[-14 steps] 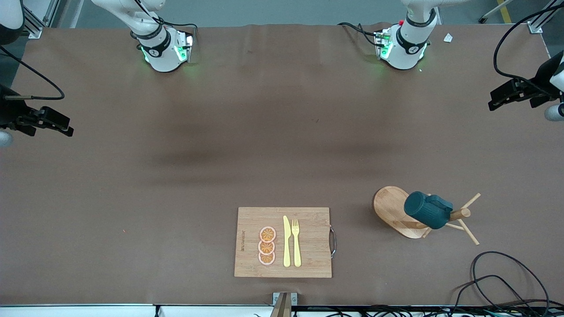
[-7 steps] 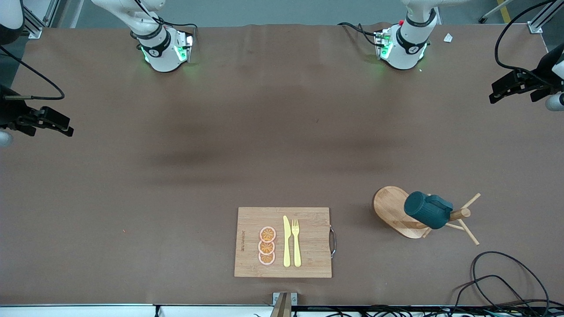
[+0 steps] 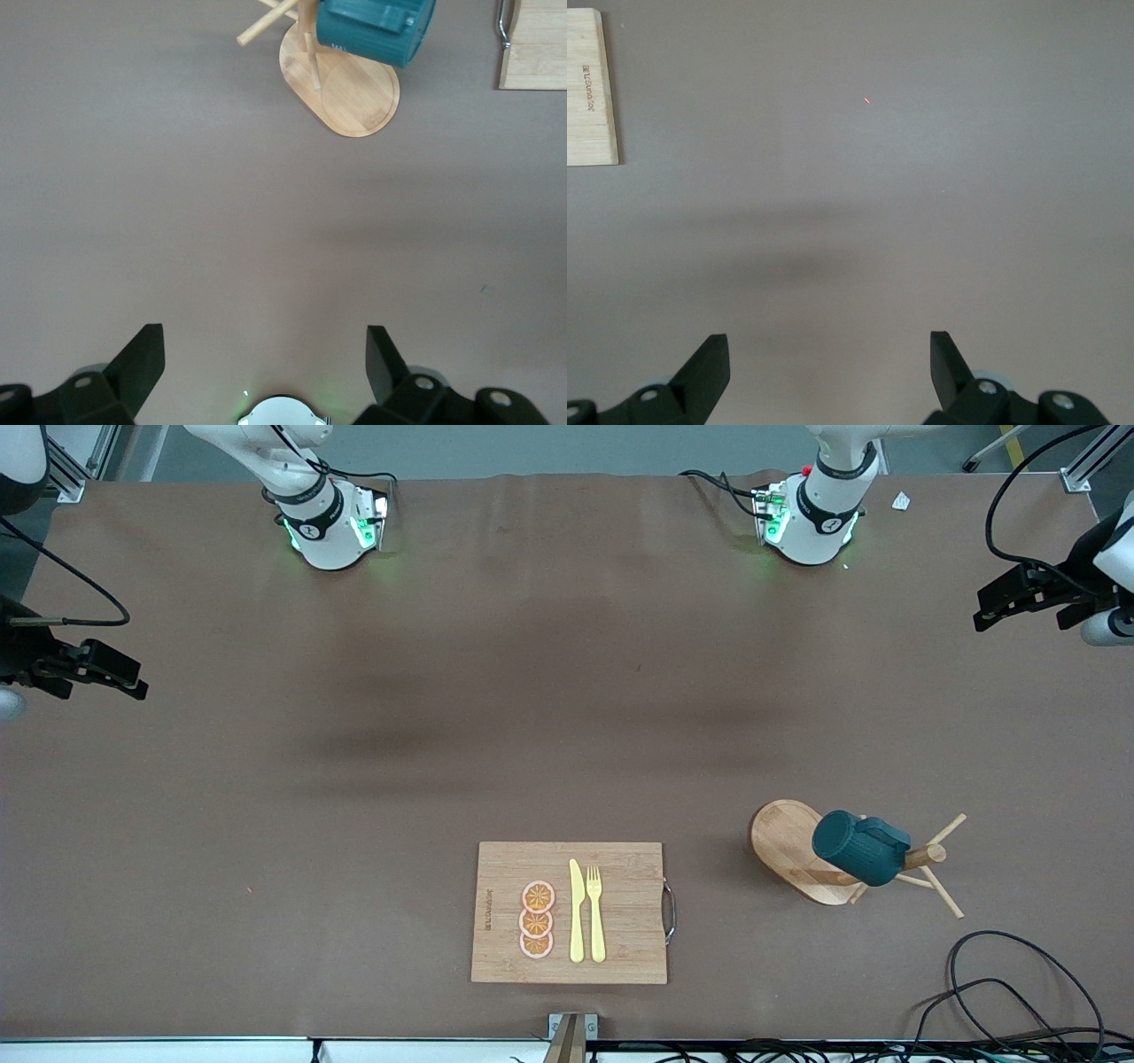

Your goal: Pass cup and hang on rack

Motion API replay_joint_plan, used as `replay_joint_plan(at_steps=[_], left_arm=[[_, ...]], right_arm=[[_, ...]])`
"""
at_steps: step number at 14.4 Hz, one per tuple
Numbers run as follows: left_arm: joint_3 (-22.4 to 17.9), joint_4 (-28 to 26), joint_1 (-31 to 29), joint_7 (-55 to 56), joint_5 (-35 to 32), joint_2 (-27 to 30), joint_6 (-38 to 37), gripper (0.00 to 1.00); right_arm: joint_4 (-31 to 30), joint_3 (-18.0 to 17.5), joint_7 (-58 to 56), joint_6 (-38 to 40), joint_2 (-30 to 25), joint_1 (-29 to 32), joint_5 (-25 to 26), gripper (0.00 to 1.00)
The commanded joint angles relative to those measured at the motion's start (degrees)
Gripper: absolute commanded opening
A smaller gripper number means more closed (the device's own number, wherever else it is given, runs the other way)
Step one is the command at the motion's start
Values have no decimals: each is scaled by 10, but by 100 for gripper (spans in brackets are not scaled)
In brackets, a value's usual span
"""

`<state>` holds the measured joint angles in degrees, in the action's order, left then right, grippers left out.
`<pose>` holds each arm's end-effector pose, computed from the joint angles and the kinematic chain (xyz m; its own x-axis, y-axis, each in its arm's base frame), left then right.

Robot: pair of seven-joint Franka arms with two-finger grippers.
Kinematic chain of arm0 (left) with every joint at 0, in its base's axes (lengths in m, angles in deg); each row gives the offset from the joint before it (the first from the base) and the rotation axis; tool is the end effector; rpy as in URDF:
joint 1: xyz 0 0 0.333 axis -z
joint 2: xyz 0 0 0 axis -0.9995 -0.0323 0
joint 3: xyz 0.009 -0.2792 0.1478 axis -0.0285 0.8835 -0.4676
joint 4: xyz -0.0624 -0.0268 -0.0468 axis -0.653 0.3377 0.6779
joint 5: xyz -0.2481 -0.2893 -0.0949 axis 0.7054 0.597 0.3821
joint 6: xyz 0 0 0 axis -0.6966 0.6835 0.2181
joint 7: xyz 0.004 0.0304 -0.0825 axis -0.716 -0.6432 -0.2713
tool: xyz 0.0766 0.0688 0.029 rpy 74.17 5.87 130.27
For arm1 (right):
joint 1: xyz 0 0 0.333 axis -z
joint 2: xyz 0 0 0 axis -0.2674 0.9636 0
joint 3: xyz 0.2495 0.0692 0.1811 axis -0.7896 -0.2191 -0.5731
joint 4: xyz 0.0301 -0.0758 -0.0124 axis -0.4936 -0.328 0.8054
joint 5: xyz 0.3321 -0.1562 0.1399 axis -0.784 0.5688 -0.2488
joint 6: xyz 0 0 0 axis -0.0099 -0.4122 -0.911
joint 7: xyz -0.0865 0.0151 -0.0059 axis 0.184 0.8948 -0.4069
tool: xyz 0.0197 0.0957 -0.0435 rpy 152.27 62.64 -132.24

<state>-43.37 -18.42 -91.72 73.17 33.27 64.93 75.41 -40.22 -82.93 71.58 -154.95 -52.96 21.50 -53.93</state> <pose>0.5243 -0.0299 0.6458 0.9974 -0.0121 -0.0715 -0.0131 -0.9998 -0.0132 0.5688 -0.0244 0.6031 0.9995 -0.0313 0.0000 -0.0313 -0.9995 -0.0084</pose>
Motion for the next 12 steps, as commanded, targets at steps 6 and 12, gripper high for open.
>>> replay_joint_plan(at_steps=[6, 12], left_arm=[[18, -50, -1, 19, 6, 47, 11, 100], [17, -46, -3, 7, 6, 47, 14, 100]], right_arm=[[-65, -2, 4, -7, -69, 2, -8, 100], [-142, -2, 4, -32, -134, 2, -8, 100]])
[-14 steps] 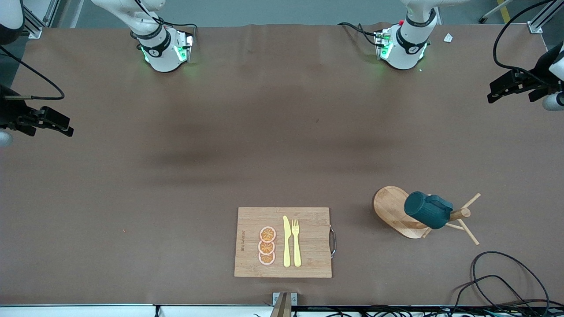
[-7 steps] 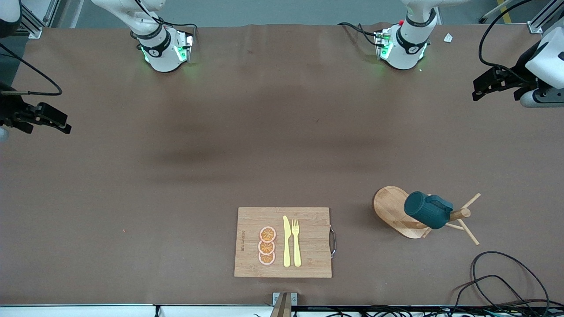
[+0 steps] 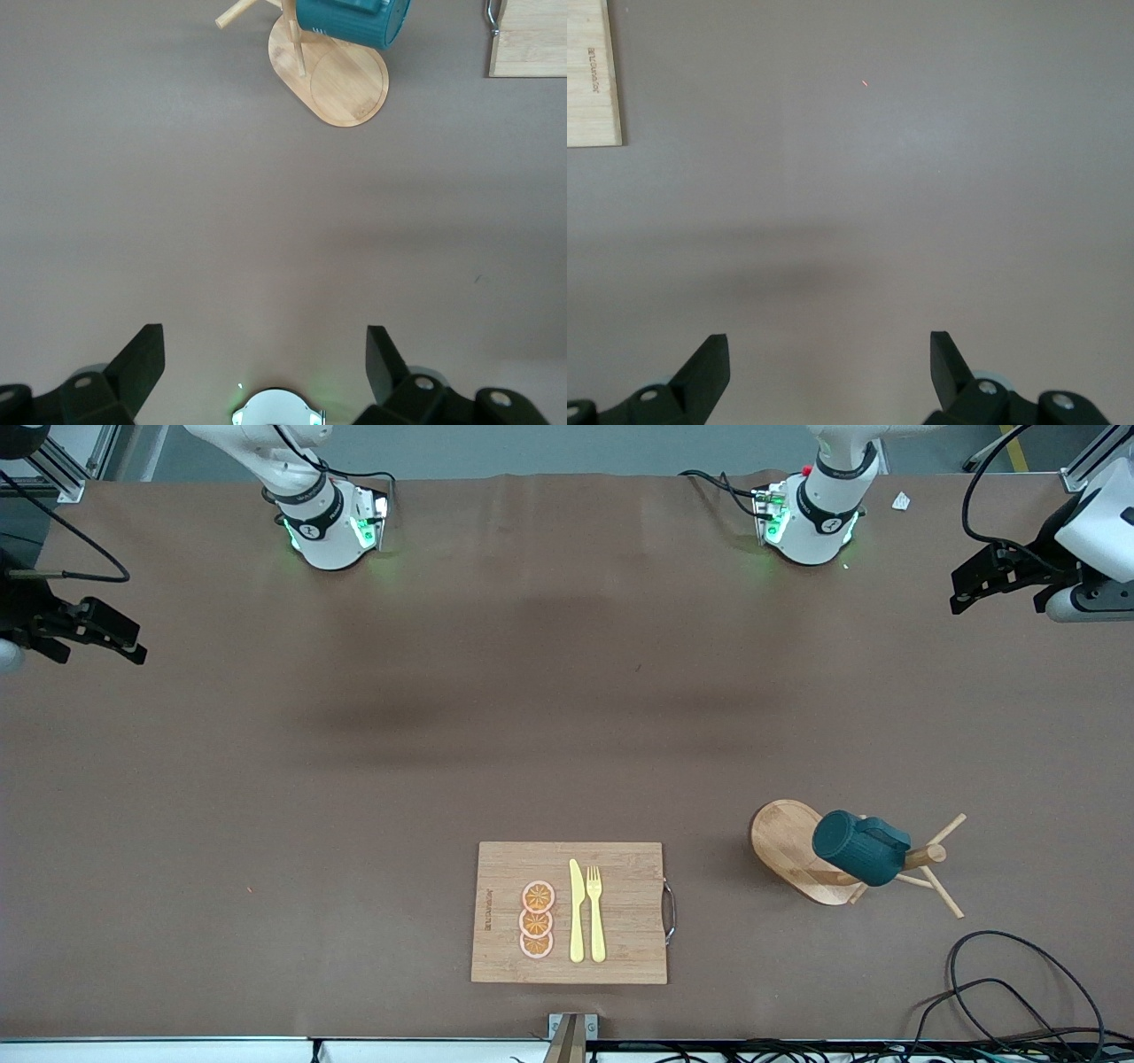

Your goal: Pass cup and hang on rack

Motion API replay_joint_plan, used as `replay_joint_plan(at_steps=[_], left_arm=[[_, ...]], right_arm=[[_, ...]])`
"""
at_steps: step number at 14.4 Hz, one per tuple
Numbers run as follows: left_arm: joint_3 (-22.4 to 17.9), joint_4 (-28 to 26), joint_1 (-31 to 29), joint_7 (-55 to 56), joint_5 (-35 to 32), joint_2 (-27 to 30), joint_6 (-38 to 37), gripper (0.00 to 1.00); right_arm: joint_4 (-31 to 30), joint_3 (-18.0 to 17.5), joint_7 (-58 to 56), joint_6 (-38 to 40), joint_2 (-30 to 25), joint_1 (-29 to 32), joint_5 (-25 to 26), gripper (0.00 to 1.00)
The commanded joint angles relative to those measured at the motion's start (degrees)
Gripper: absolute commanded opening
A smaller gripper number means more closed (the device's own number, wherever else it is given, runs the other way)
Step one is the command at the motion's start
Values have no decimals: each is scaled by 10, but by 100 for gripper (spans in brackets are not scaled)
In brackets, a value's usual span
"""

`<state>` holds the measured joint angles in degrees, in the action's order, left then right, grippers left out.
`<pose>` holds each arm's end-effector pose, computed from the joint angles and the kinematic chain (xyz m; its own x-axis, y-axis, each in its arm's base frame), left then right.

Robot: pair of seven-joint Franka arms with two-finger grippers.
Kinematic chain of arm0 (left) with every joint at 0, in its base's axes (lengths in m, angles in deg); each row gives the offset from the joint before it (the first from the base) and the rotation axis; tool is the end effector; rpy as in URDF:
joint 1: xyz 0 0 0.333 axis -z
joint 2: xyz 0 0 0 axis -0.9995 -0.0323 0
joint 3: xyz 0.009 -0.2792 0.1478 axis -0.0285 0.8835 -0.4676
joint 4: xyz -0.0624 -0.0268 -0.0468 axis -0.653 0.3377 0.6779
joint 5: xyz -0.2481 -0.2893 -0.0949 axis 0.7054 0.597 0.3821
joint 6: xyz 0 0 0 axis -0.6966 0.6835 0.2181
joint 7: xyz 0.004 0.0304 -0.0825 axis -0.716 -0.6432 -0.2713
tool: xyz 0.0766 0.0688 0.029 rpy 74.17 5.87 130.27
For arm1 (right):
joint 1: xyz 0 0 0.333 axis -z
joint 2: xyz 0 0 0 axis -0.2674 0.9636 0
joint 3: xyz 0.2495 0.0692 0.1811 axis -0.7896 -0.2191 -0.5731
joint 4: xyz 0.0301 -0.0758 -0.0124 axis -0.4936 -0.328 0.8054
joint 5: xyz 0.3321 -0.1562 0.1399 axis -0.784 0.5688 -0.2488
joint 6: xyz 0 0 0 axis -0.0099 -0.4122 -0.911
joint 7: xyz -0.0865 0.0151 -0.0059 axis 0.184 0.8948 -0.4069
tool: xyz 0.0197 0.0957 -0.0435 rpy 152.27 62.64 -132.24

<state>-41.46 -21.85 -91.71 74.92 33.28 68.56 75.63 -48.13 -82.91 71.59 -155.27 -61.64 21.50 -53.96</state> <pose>0.5032 -0.0488 0.6508 0.9979 -0.0136 -0.0639 -0.0153 -0.9995 -0.0258 0.5218 -0.0201 0.6204 0.9993 -0.0321 0.0186 -0.0322 -0.9995 0.0006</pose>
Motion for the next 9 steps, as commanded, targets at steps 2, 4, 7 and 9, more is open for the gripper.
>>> replay_joint_plan(at_steps=[2, 4, 7, 9], left_arm=[[-3, 3, -3, -12, 6, 1, 11, 100], [-4, 14, -4, -14, 6, -7, 10, 100], [-4, 18, -3, -11, 3, -12, 10, 100], [-4, 31, -4, -11, 5, -22, 8, 100]], right_arm=[[-82, -3, 4, -38, -61, 0, -8, 100], [-81, -2, 4, -36, -61, 1, -8, 100], [-81, -2, 4, -25, -74, 1, -8, 100], [-80, -3, 4, -20, -75, 1, -8, 100]])
